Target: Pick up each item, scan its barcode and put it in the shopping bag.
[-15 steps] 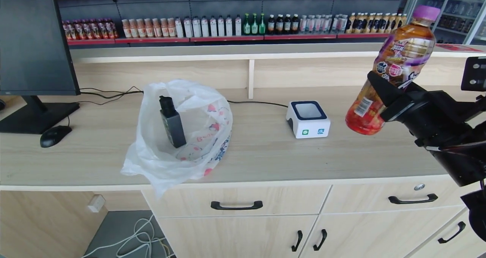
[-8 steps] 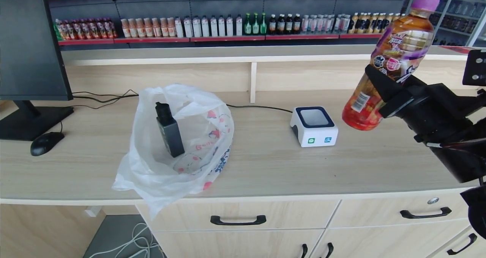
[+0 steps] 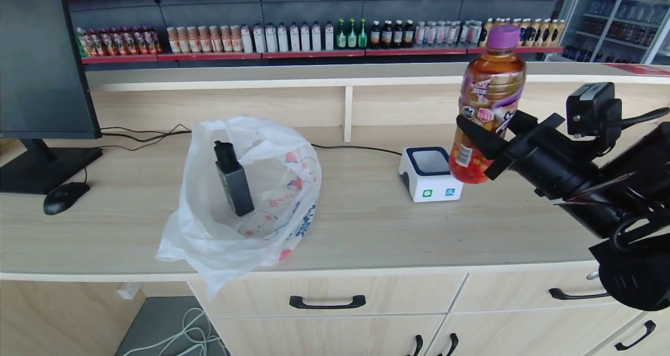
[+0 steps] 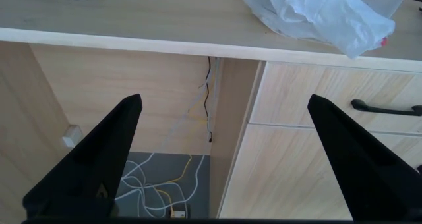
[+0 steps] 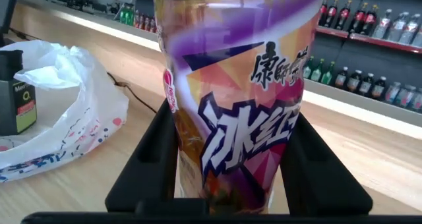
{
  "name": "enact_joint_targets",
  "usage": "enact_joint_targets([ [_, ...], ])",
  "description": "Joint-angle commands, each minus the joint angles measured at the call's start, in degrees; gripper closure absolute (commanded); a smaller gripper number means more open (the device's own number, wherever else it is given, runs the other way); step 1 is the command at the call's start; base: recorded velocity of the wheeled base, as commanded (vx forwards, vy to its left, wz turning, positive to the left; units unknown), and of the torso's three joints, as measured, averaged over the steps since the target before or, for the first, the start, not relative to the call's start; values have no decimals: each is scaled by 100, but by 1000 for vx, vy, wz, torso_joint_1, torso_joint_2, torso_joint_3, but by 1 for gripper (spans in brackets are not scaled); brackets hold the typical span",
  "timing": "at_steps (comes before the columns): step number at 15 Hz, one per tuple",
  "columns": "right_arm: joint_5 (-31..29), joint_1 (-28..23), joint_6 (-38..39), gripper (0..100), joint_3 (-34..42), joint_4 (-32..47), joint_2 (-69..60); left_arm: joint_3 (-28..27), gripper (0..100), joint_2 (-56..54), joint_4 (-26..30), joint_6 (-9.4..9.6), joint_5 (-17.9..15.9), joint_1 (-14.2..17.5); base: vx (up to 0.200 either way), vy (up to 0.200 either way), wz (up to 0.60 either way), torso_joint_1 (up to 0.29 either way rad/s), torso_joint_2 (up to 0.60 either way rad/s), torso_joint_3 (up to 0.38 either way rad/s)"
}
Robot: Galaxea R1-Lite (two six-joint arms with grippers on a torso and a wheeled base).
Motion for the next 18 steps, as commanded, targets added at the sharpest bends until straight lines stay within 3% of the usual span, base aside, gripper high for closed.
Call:
enact_joint_targets([
  [1,296,-1,-142,100,-404,-9,495,0,0,6,-2,-2,2,0,0,0,0,0,0,0],
  [5,850,-89,-590,100,-1415,-9,1014,0,0,6,-2,-11,2,0,0,0,0,0,0,0],
  [12,1104,-221,-1442,100,-1776,-9,1321,0,0,6,-2,-11,2,0,0,0,0,0,0,0],
  [15,1104,-221,-2260,100,-1749,-9,1356,0,0,6,-2,-11,2,0,0,0,0,0,0,0],
  [18,1535,-221,-2559,100,-1907,-9,1523,0,0,6,-2,7,2,0,0,0,0,0,0,0],
])
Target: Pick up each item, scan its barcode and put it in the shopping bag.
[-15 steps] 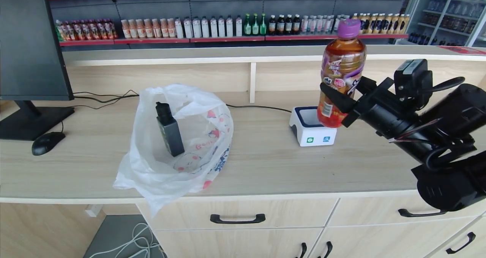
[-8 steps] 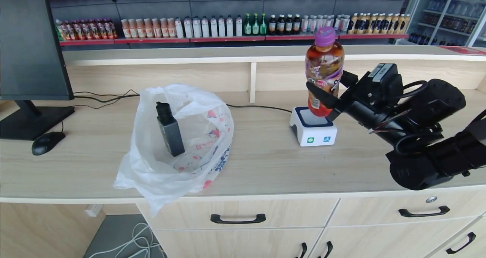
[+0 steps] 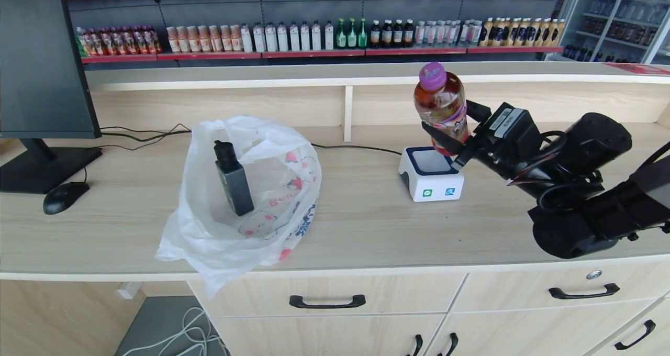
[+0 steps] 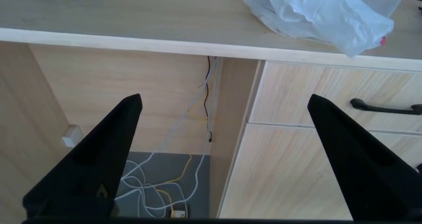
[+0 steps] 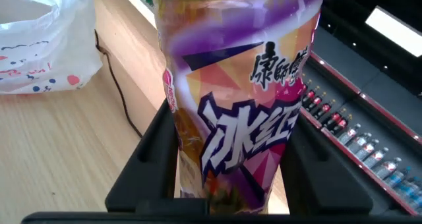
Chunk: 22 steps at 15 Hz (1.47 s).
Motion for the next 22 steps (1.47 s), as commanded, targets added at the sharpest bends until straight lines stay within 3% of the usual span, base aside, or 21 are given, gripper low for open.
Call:
enact_joint_targets([
  [1,78,-7,-127,100,-41,-8,149,0,0,6,-4,-2,2,0,0,0,0,0,0,0],
  [5,359,-121,-207,100,-305,-8,465,0,0,6,-4,-19,2,9,0,0,0,0,0,0],
  [22,350,-235,-277,100,-622,-8,817,0,0,6,-4,-11,2,9,0,0,0,0,0,0],
])
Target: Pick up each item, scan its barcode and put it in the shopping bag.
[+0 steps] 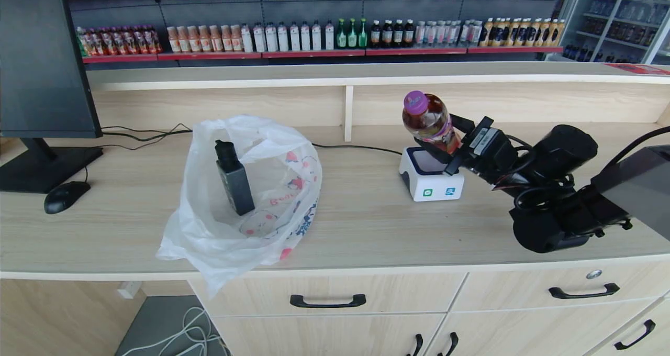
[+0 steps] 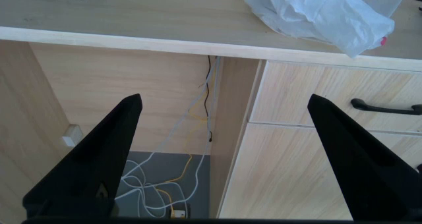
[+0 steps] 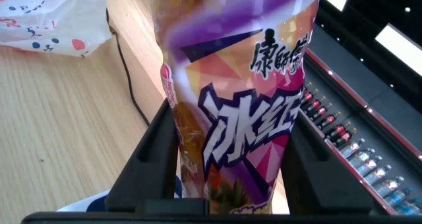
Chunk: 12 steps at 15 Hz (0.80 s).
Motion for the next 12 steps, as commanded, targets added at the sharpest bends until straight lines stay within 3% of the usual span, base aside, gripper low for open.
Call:
enact_joint_targets([
  [1,-3,0,-3,100,-22,3,15,0,0,6,-4,-4,2,4,0,0,0,0,0,0],
  [6,-197,27,77,100,-110,3,-99,0,0,6,-4,-4,2,4,0,0,0,0,0,0],
  [12,-1260,404,613,100,330,3,-600,0,0,6,5,-4,2,4,0,0,0,0,0,0],
])
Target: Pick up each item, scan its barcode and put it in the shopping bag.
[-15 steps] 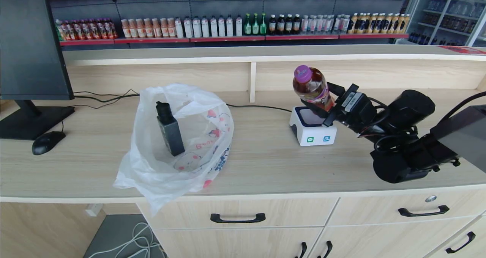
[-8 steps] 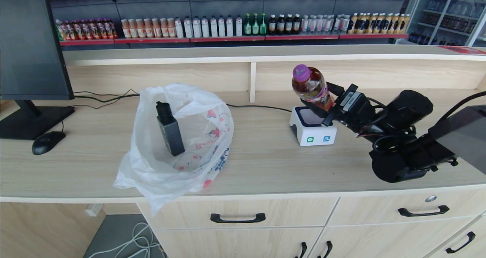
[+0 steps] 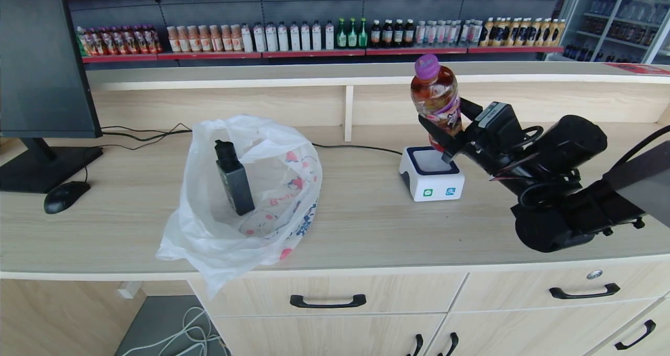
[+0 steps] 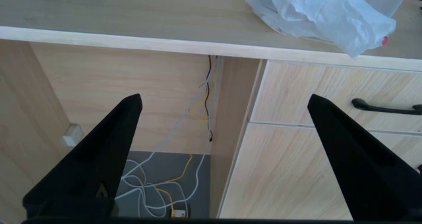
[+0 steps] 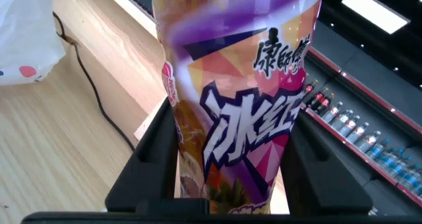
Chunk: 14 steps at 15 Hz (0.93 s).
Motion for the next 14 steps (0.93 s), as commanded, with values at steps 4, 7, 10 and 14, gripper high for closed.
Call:
enact_joint_targets([
  [4,-773,66,217,100,1482,-12,-1128,0,0,6,0,-4,4,-1,0,0,0,0,0,0],
  [7,-869,-75,314,100,2123,-12,-1541,0,0,6,0,-4,4,-1,0,0,0,0,0,0],
  [10,-913,-75,982,100,2167,-12,-1822,0,0,6,0,-13,4,-1,0,0,0,0,0,0],
  [14,-913,-75,1790,100,2431,-12,-2033,0,0,6,0,-13,4,-1,0,0,0,0,0,0],
])
